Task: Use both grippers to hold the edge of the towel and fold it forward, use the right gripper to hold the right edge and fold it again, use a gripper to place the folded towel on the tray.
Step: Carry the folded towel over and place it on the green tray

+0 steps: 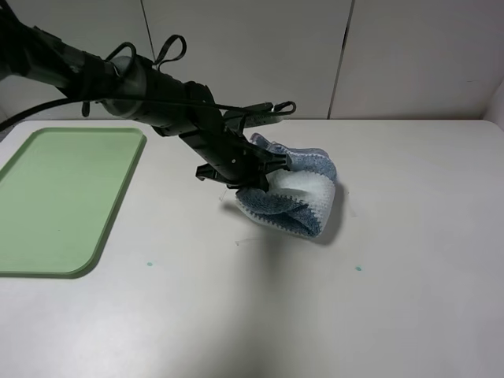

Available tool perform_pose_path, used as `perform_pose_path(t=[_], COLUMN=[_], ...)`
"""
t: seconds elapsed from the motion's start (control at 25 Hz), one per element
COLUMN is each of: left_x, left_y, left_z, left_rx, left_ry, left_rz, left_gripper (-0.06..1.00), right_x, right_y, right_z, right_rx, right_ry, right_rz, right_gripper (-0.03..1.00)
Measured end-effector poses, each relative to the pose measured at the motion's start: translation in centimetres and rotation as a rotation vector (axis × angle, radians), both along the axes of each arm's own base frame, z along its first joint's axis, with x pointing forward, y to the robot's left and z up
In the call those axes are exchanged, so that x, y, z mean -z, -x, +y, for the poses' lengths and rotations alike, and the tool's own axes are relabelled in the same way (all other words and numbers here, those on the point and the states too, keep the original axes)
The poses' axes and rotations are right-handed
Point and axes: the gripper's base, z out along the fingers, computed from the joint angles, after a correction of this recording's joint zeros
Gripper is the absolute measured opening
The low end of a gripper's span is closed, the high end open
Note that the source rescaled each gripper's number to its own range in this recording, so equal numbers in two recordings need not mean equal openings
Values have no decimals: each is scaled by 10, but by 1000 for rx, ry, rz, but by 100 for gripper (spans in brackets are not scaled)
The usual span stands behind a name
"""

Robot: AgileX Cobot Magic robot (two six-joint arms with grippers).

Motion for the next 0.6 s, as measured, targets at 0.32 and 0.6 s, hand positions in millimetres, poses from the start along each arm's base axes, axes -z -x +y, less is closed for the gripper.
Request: perform_pose_path(t=[0.32, 0.6], left_x=[-35, -49], left_y=[-9, -17], left_z=[28, 59], left_rx=[26, 18], left_ry=[-53, -120], left_rz=[-50, -22], left_gripper=[11, 11], right_x=[0, 0], right_y=[0, 0], right_z=[0, 0], right_rx=[0, 0], right_ry=[0, 0], right_rz=[0, 0], right_gripper=[100, 100])
